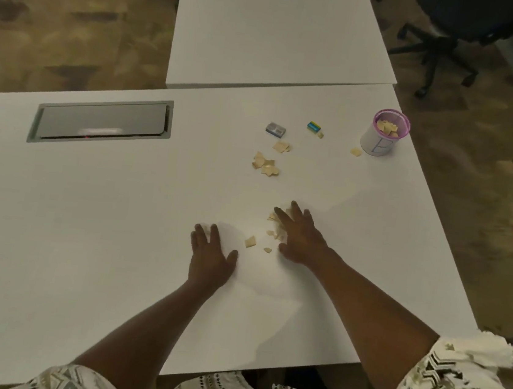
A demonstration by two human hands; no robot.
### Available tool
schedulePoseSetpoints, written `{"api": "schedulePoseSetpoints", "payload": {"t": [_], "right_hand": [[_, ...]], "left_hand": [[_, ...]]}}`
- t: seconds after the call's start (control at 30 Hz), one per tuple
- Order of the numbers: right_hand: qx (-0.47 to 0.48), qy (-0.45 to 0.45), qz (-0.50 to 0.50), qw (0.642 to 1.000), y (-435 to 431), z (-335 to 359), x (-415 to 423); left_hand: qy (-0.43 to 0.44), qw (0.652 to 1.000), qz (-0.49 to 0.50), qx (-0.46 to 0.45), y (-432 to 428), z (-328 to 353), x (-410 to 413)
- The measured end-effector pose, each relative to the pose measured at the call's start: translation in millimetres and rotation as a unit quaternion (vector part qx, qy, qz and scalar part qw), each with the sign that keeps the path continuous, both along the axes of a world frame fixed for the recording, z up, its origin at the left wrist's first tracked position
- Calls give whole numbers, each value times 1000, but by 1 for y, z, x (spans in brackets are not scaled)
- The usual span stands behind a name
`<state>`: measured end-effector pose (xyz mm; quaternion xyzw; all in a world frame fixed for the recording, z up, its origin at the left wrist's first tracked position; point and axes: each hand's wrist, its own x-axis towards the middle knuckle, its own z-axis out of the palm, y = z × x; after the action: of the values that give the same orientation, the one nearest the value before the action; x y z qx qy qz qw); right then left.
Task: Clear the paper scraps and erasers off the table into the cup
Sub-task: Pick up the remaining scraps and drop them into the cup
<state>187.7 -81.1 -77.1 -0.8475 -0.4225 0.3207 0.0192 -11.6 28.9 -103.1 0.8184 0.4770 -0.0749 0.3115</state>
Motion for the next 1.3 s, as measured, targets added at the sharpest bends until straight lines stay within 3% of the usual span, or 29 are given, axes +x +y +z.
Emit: {"api": "schedulePoseSetpoints", "payload": {"t": [0.17, 0.37, 0.53, 0.97, 1.3], "right_hand": [[-15, -26, 65, 997, 6, -8, -5], [6, 12, 75, 997, -7, -14, -1], [34, -10, 90, 995, -16, -14, 7], [8, -25, 252, 967, -39, -7, 26], [119, -110, 291, 943, -42, -21, 44]], "left_hand": [[-25, 995, -98, 2, -27, 0, 30], [-29, 980, -194, 24, -49, 4, 56], [-41, 982, -165, 82, -50, 12, 62], [-18, 979, -178, 95, -42, 3, 69], [11, 962, -254, 104, -24, 4, 95]]}}
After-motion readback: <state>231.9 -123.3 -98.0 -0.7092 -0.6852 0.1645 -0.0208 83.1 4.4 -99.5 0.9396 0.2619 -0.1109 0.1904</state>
